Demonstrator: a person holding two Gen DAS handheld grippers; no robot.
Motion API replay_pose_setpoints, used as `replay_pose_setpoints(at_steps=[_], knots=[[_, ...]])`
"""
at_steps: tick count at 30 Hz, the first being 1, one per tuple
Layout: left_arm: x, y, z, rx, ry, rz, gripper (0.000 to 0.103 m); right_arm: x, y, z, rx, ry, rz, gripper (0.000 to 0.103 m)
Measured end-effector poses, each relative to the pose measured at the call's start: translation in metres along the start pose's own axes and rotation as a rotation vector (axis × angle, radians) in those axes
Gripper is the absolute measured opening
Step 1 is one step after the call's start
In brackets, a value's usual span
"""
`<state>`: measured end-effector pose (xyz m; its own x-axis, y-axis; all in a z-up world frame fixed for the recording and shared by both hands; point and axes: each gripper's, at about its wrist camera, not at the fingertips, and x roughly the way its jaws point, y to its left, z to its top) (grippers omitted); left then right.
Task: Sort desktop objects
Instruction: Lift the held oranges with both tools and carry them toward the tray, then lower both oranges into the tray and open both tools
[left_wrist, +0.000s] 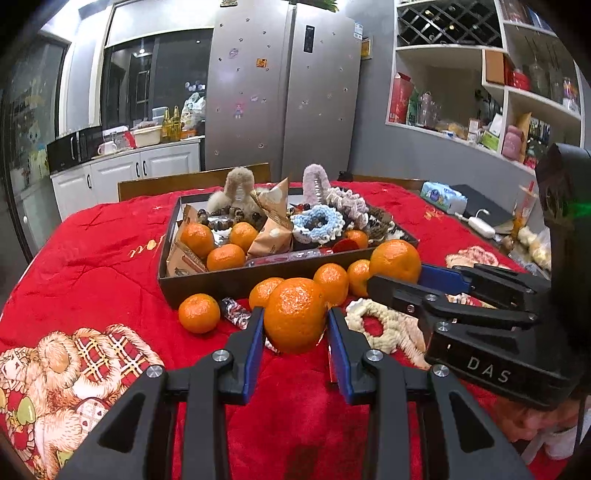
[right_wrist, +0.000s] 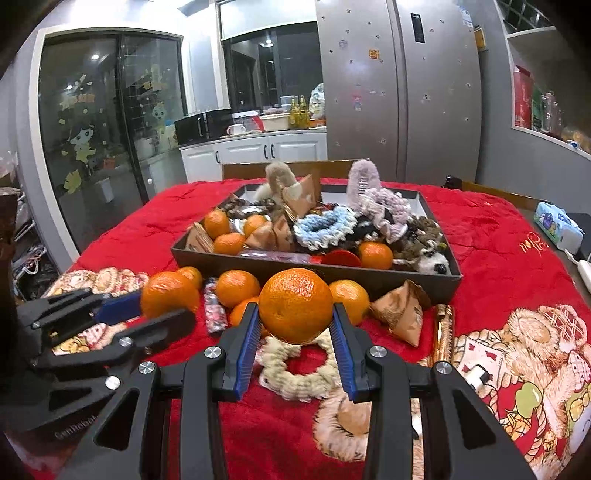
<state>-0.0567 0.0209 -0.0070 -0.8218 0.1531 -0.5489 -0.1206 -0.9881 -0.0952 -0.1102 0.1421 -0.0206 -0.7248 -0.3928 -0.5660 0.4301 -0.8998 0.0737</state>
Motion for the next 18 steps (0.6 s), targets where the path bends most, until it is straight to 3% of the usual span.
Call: replay_pose_setpoints(at_steps=[9,18], knots=[[0.001,0.029,0.03,-0.08,-0.001,-0.005,0.034,0.007,0.001,0.025,0.014,-0.015,-0.001,0.036],[0.027,0.046,0.083,-0.098,-0.015,-0.015,0.034,0.027,-0.005,0.06,0.044,0.0,0.009,0.036]])
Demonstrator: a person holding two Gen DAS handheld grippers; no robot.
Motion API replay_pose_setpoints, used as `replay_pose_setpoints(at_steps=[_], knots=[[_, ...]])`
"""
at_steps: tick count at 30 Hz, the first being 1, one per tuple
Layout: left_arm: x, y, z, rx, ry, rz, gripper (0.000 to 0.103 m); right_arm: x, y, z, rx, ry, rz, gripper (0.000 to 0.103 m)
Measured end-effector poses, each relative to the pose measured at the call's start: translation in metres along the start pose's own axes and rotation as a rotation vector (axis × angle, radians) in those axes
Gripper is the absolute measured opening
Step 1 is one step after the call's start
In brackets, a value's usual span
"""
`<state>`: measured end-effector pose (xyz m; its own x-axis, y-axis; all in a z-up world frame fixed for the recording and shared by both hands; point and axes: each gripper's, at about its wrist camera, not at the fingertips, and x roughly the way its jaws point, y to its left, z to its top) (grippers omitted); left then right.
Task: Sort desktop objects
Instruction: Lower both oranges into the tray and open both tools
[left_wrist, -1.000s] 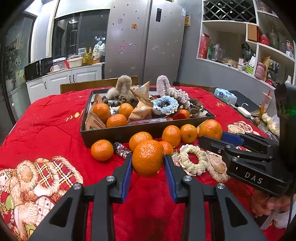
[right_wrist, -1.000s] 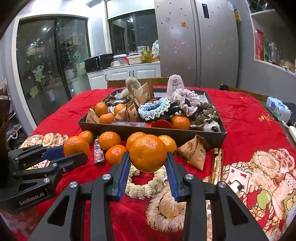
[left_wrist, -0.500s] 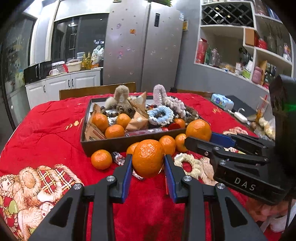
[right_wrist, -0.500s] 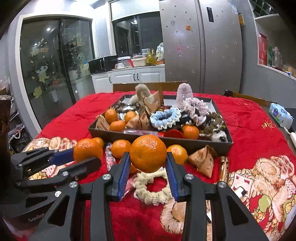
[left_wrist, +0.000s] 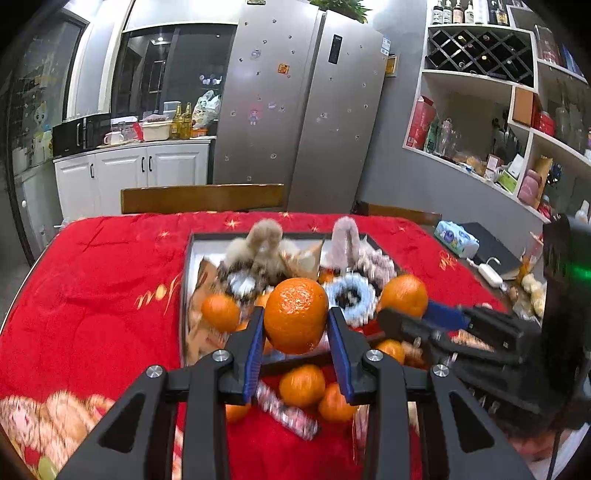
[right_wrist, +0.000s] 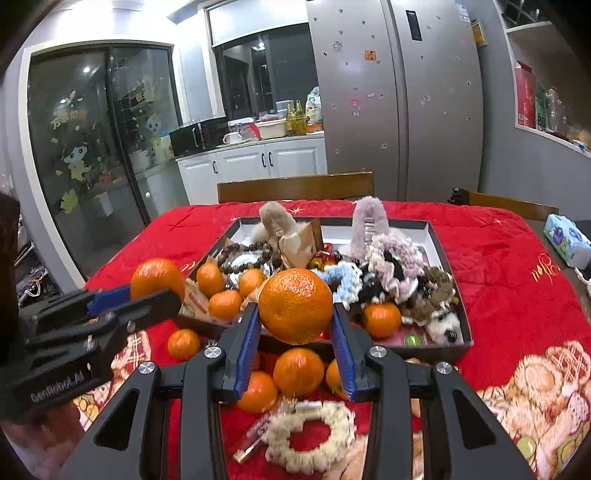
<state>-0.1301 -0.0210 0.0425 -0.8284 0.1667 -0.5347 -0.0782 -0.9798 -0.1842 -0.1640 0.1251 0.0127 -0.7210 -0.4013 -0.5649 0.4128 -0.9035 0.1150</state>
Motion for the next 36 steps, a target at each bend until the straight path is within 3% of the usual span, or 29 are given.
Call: replay_pose_setpoints(at_steps=[8,13,17,24,29,36], knots=[[0.042,0.018,0.035,-0.055,0.023,0.003,0.034,0.024,0.0,0.02,-0.003,0.008,-0.002,0.036],[0.069,0.027,0.042,-0.038,0.059,0.029,0.034,0.044,-0.011,0.031,0.02,0.017,-0.006,0.036],[0.091,0.039,0.038,-0.061,0.113,0.01,0.034,0.06,-0.017,0.04,0.031,0.029,-0.001,0.036],[0.12,0.042,0.031,-0.034,0.166,0.044,0.034,0.084,-0.018,0.043,0.011,0.063,0.008,0.036],[0.13,0.043,0.027,-0.013,0.171,0.06,0.034,0.099,-0.024,0.03,0.029,0.112,0.003,0.036],[0.131,0.045,0.024,-0.006,0.15,0.061,0.034,0.109,-0.026,0.019,0.011,0.079,-0.019,0.037]])
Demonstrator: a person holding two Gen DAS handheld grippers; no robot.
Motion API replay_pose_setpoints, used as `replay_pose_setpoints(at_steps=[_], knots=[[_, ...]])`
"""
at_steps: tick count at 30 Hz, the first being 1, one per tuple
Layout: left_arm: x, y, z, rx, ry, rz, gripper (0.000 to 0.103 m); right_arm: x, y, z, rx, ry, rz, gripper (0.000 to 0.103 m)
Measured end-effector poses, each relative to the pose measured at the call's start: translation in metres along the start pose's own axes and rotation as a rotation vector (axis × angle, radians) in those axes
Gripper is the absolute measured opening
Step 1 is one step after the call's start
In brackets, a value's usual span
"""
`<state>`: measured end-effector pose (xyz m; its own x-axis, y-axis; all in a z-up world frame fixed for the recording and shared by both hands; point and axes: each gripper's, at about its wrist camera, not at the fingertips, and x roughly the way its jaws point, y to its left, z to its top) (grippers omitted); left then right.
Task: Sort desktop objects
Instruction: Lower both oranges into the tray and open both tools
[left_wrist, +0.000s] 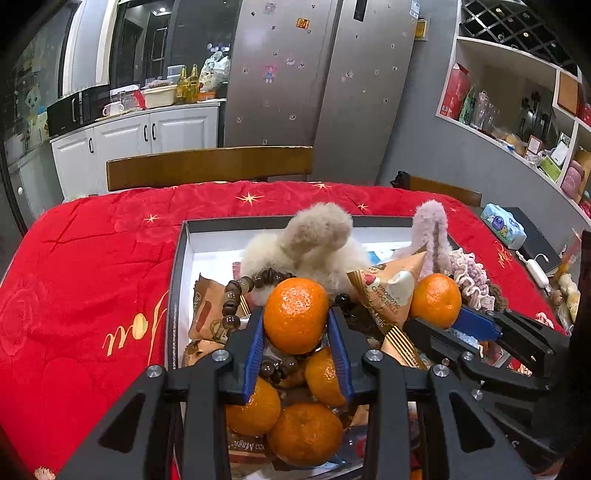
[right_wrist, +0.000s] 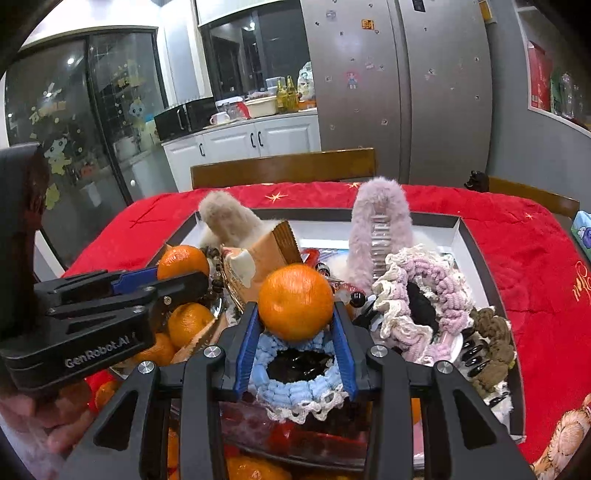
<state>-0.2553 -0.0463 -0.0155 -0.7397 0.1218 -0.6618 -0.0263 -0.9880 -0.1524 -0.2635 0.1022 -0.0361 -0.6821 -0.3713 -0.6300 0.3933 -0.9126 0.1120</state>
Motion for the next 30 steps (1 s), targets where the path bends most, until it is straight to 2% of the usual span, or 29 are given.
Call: replay_pose_setpoints(at_steps=[4,15,17,19,20,21,23,25,27,28,30], knots=[[0.0,-0.003,-0.002,0.015,-0.008,0.016,0.034,0.0,0.002,-0.004,-0.026,-0.033,-0.017,0.037],[-0.003,-0.005,-0.004,0.019,-0.036,0.04,0.037,-0.001,0.002,-0.005,-0.022,-0.039,-0.016,0.037],[-0.005,-0.007,-0.006,0.012,-0.044,0.055,0.048,-0.002,0.0,-0.005,-0.006,-0.046,-0.012,0.037],[-0.008,-0.011,-0.008,0.024,-0.052,0.051,0.055,-0.005,-0.001,-0.006,-0.007,-0.054,-0.018,0.042],[-0.01,-0.012,-0.008,0.032,-0.064,0.069,0.058,-0.006,0.001,-0.005,-0.011,-0.061,-0.023,0.049],[-0.012,-0.013,-0.009,0.039,-0.084,0.089,0.061,-0.007,0.002,-0.005,-0.015,-0.067,-0.026,0.05],[-0.016,-0.01,-0.009,0.04,-0.118,0.121,0.076,-0.01,0.003,-0.005,-0.019,-0.08,-0.046,0.052],[-0.019,-0.004,-0.008,0.022,-0.133,0.112,0.082,-0.012,0.0,-0.005,-0.01,-0.087,-0.045,0.057],[-0.019,0.002,-0.006,0.0,-0.128,0.093,0.086,-0.013,-0.003,-0.004,0.003,-0.089,-0.048,0.068],[-0.021,0.004,-0.007,-0.006,-0.132,0.093,0.088,-0.014,-0.003,-0.003,0.008,-0.093,-0.048,0.07],[-0.022,0.006,-0.006,-0.011,-0.143,0.096,0.089,-0.016,-0.004,0.0,0.01,-0.099,-0.054,0.076]])
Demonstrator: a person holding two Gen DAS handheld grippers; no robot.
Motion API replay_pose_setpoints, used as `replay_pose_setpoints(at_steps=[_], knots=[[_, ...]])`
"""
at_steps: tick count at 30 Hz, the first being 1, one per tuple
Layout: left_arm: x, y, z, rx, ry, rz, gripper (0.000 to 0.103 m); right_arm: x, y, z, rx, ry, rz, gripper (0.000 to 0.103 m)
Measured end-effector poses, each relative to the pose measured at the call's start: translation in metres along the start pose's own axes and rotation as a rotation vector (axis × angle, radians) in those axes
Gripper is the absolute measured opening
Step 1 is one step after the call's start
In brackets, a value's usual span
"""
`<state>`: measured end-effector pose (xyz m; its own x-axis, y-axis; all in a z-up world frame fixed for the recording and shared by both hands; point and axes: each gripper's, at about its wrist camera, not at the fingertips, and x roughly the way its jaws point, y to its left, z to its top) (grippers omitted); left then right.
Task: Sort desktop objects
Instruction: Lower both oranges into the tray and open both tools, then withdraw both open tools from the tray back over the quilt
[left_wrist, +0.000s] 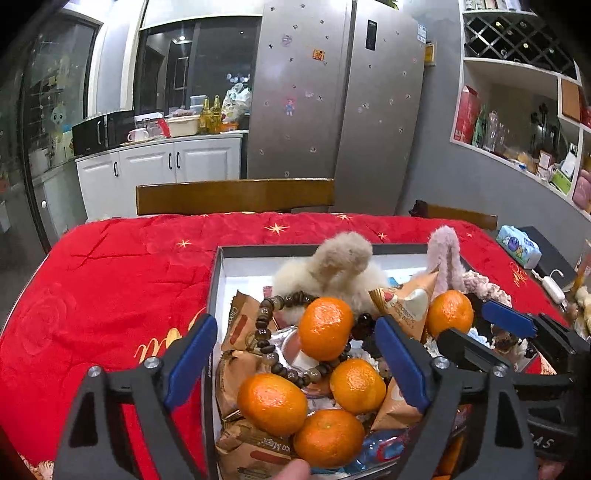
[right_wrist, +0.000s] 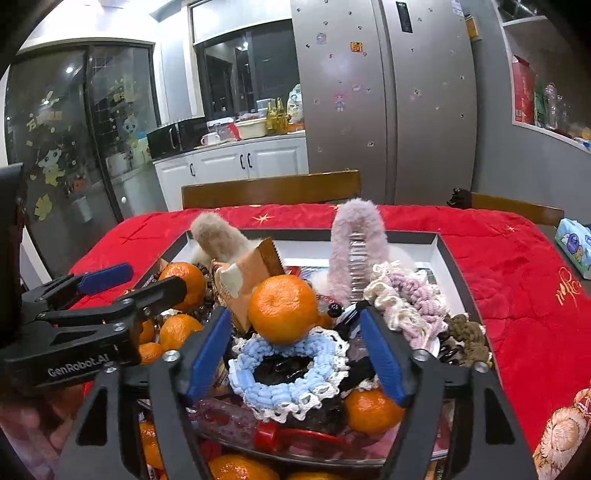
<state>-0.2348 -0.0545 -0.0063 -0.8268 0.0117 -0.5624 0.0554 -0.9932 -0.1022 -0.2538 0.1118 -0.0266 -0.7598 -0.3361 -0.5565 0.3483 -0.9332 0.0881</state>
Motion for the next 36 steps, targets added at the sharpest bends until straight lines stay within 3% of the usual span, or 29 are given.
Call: replay_pose_setpoints(at_steps=[1,3,5,6,24,36], knots=[[0.0,0.001,0.0,0.0,0.0,0.001,0.09,-0.001,0.0,0.0,0.0,-0.003,-0.005,0.078],[0.0,0.004,0.001,-0.005,-0.001,-0.006,0.093,-0.003,0.002,0.0,-0.002,-0.004,-0.004,0.092],[-0.001,0.006,0.001,-0.016,0.002,-0.007,0.103,-0.005,0.002,0.001,-0.001,-0.014,-0.01,0.101],[-0.001,0.007,0.001,-0.021,0.002,-0.012,0.103,-0.006,0.002,0.001,-0.002,-0.019,-0.011,0.103],[-0.012,0.004,0.003,-0.029,-0.012,0.021,0.103,-0.014,0.007,0.005,-0.003,-0.005,-0.012,0.103],[-0.08,0.013,0.022,-0.06,-0.085,0.031,0.103,-0.065,0.032,0.025,-0.005,-0.096,-0.011,0.103]])
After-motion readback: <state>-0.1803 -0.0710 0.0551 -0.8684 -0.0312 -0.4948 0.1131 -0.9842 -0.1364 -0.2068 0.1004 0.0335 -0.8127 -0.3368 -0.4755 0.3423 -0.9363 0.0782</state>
